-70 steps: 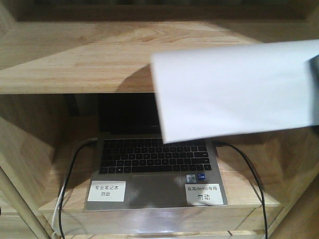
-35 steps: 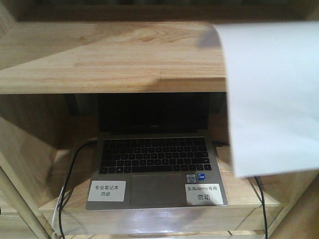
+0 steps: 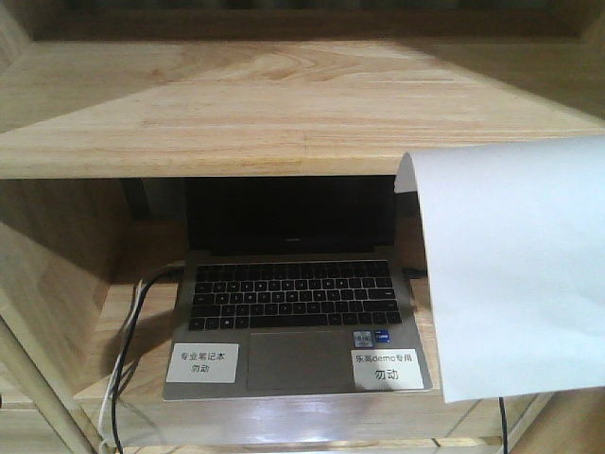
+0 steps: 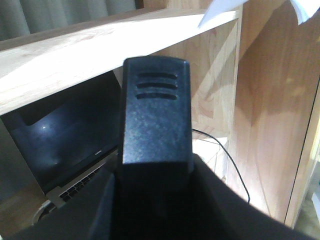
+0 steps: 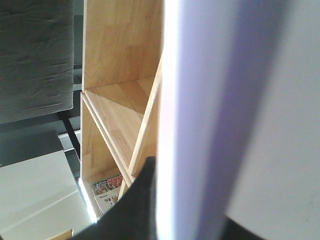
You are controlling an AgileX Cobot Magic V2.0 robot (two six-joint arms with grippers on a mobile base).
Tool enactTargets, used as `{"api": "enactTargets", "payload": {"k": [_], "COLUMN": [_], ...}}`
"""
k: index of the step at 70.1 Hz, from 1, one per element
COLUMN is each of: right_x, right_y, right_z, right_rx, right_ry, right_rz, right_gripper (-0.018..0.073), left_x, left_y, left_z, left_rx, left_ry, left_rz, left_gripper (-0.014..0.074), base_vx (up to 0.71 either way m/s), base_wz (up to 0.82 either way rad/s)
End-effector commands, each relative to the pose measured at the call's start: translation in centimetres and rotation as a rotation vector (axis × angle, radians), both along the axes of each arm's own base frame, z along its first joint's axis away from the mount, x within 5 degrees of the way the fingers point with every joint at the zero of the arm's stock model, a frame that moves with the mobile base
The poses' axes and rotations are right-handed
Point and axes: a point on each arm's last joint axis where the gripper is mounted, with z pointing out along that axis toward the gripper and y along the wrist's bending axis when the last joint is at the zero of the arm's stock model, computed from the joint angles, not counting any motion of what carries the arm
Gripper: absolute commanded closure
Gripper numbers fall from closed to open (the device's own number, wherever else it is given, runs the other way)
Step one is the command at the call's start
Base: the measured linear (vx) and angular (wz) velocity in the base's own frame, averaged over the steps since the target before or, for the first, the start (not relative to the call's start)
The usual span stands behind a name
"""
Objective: Grab stapler and paper to desk for stapling
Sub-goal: 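Grasp the white paper with the right gripper and lift it off the shelf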
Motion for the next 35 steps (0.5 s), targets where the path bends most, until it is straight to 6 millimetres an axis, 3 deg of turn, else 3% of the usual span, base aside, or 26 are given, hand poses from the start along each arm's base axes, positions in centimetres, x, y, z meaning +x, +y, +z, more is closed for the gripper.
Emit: {"api": "enactTargets", "payload": {"k": [1,35], "right_x": [-0.32,-0.32], "right_y": [-0.04,0.27], "right_z": [1.02,0.84], "right_rx": [0.013,-0.041], "right_ry": [-0.044,-0.049], "right_rz": [0.006,-0.002], "right_gripper": [0.0566,0.0565], "left_x": [0.13,0.13], "left_y": [-0.01,-0.01], "left_z": [1.71,1.71], "left_rx": [-0.101,-0.101], "left_ry": [-0.078,-0.078], "left_rz": [0.008,0.008], "left_gripper": [0.0603,0.0603], "base_vx": [0.00,0.00], "base_wz": [0.00,0.00]}}
